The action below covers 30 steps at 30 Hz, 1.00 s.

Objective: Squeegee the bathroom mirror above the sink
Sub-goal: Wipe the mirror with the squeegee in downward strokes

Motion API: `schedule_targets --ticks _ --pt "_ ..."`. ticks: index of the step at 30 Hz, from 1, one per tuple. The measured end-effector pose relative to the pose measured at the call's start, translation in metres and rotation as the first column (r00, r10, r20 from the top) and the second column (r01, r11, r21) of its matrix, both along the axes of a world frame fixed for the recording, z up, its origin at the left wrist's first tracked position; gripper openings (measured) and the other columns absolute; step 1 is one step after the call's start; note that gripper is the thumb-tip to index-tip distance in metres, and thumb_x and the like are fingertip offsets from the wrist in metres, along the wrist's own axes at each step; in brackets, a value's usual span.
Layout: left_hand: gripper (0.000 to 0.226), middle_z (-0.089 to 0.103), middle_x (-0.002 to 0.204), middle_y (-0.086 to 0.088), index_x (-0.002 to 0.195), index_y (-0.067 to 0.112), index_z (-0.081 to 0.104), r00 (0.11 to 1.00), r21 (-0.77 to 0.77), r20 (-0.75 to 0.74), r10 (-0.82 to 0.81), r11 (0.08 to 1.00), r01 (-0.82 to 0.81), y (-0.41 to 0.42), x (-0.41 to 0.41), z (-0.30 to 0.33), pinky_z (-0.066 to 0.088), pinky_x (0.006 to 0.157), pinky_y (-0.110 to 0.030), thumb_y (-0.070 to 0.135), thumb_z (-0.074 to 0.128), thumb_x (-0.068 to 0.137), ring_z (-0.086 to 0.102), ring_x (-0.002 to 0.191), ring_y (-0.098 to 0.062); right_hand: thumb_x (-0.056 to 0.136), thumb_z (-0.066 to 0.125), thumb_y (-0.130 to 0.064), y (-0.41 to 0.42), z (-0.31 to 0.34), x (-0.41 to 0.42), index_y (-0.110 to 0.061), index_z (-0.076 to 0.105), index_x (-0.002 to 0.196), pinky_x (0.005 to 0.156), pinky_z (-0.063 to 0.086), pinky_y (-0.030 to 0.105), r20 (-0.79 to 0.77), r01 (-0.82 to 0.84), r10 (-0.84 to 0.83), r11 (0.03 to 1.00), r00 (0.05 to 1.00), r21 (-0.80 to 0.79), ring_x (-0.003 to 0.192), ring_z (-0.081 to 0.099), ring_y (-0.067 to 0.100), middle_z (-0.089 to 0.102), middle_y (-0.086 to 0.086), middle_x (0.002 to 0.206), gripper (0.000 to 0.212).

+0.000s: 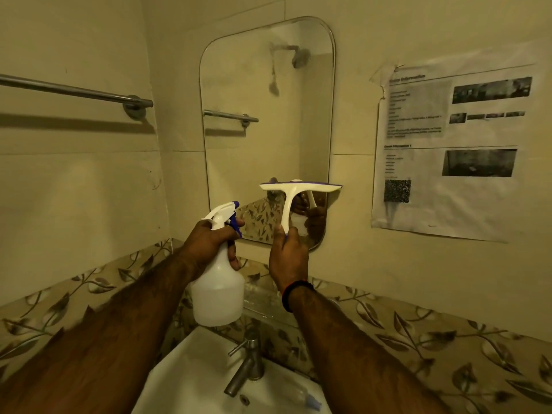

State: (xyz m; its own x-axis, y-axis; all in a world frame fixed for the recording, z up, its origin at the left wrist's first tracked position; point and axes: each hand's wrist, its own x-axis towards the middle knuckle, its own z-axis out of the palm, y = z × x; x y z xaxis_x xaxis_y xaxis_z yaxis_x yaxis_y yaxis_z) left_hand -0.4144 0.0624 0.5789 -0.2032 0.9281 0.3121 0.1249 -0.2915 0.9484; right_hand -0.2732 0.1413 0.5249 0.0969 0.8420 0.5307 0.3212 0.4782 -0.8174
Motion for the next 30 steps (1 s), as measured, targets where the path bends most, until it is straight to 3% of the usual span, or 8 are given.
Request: schedule_targets --ticks 4,8,12,16,30 --pt "0.029 0.053 0.053 -0.020 0.117 0.003 0.062 1.000 -0.005 -0.001 -0.006 1.000 0.006 -0.002 0.001 -0.003 0.055 0.051 -0.039 0.000 0.052 0.090 0.055 0.043 -0.032 0.099 0.033 -0.051 -0.006 -0.015 0.001 -0.015 0.054 0.108 0.068 0.056 0.042 0.006 0.003 -0.002 0.998 1.000 -0.063 0.076 0.061 0.025 0.062 0.009 0.085 0.043" --pt "0.029 0.055 0.051 -0.017 0.118 0.005 0.062 1.000 -0.005 -0.019 -0.011 1.000 0.011 -0.002 0.000 -0.006 0.055 0.051 -0.037 0.001 0.053 0.090 0.057 0.043 -0.032 0.099 0.034 -0.049 -0.013 -0.030 0.003 -0.014 0.056 0.107 0.059 0.045 0.030 0.033 0.011 -0.007 0.994 0.999 -0.105 0.071 0.059 0.021 0.064 0.007 0.083 0.043" --pt "0.029 0.056 0.051 -0.016 0.119 0.003 0.060 1.000 -0.010 -0.006 -0.025 1.000 0.025 -0.001 0.001 -0.008 0.055 0.051 -0.038 0.002 0.053 0.092 0.056 0.043 -0.031 0.100 0.034 -0.049 -0.018 -0.046 0.006 -0.016 0.055 0.106 0.058 0.043 0.028 0.070 0.024 -0.014 0.991 0.997 -0.135 0.070 0.059 0.021 0.065 0.006 0.083 0.040" --pt "0.029 0.056 0.052 -0.015 0.120 0.004 0.060 1.000 -0.025 -0.009 -0.017 1.000 0.017 0.000 0.003 -0.010 0.056 0.052 -0.039 0.003 0.052 0.093 0.056 0.045 -0.031 0.100 0.034 -0.048 -0.023 -0.057 0.008 -0.016 0.054 0.104 0.048 0.034 0.021 0.068 0.020 -0.009 0.986 0.998 -0.163 0.062 0.051 0.009 0.056 -0.004 0.073 0.038" --pt "0.029 0.055 0.055 -0.017 0.118 0.004 0.061 0.999 -0.058 0.026 -0.034 0.998 0.035 0.001 0.007 -0.019 0.057 0.056 -0.044 0.003 0.053 0.090 0.055 0.046 -0.031 0.100 0.035 -0.047 -0.034 -0.087 0.010 -0.015 0.057 0.102 0.049 0.030 0.018 0.060 0.040 -0.027 0.975 0.998 -0.217 0.064 0.049 0.006 0.057 -0.001 0.077 0.038"
